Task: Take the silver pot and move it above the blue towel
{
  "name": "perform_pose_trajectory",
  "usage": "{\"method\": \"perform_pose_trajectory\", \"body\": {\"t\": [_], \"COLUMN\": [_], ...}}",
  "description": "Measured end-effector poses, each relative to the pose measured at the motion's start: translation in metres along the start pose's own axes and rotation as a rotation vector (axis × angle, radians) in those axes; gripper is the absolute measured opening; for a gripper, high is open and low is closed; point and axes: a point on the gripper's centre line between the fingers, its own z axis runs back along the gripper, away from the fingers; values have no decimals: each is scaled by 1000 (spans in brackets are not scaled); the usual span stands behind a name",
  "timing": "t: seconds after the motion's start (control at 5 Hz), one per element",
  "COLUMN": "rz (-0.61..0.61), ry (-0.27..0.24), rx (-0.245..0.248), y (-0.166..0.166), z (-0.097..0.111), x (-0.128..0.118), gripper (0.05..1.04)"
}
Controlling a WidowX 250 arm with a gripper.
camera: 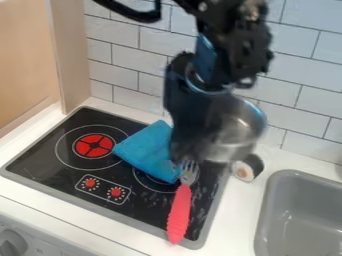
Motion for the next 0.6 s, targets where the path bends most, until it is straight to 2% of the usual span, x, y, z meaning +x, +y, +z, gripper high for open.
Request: {"method": "perform_pose_trajectory", "body": {"t": [0.2, 0.6], "rz": [54, 114], "ry": [-22, -60], "rx": [19, 75], "y": [-7, -10], "z": [-6, -24], "x": [18, 39], "gripper": [64, 64]}}
